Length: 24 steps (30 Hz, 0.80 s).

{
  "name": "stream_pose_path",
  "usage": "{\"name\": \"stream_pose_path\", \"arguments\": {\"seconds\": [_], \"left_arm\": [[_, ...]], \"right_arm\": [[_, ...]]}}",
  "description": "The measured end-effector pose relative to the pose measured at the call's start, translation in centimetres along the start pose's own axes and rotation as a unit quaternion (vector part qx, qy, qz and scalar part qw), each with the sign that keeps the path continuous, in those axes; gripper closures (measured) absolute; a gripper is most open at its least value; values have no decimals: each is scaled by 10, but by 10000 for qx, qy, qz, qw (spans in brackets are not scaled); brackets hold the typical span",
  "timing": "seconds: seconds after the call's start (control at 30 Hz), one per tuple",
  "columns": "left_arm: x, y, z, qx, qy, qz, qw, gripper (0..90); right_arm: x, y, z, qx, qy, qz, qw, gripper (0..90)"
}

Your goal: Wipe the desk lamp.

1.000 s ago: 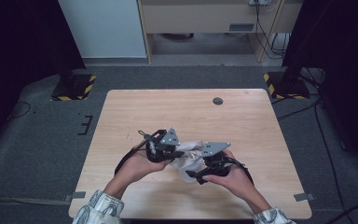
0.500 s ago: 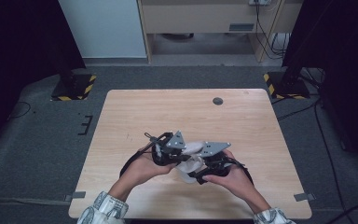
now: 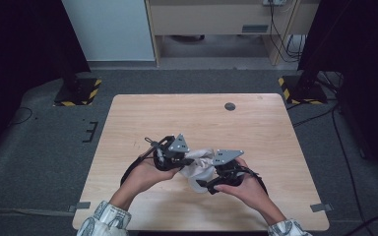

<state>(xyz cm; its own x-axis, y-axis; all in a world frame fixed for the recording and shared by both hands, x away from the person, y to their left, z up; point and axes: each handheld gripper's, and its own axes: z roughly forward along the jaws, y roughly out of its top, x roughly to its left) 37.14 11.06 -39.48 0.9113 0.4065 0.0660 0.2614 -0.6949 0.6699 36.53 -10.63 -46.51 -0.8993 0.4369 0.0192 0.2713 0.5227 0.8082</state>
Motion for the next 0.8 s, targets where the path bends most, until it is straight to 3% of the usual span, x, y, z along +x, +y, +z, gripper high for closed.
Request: {"name": "stream_pose_path", "arguments": {"seconds": [0.2,0.33,0.57,0.6,0.8], "left_arm": [[-18,-4,-3,-92,-174,97,9998,844],[-21,0,0,-71,-211,165,9996,843],[-12,15,12,-70,-127,126,9998,844],[-6,17,15,-94,-96,36,9999,844],[2,9,9,-93,78,-60,9999,844]], "right_arm": [[1,0,0,10,-29,14,10000,97],[1,0,0,-3,-25,10,10000,97],[0,0,0,-16,-2,26,10000,97],[0,0,0,-12,-5,33,10000,97],[0,-1,-1,-24,2,21,10000,98]]}}
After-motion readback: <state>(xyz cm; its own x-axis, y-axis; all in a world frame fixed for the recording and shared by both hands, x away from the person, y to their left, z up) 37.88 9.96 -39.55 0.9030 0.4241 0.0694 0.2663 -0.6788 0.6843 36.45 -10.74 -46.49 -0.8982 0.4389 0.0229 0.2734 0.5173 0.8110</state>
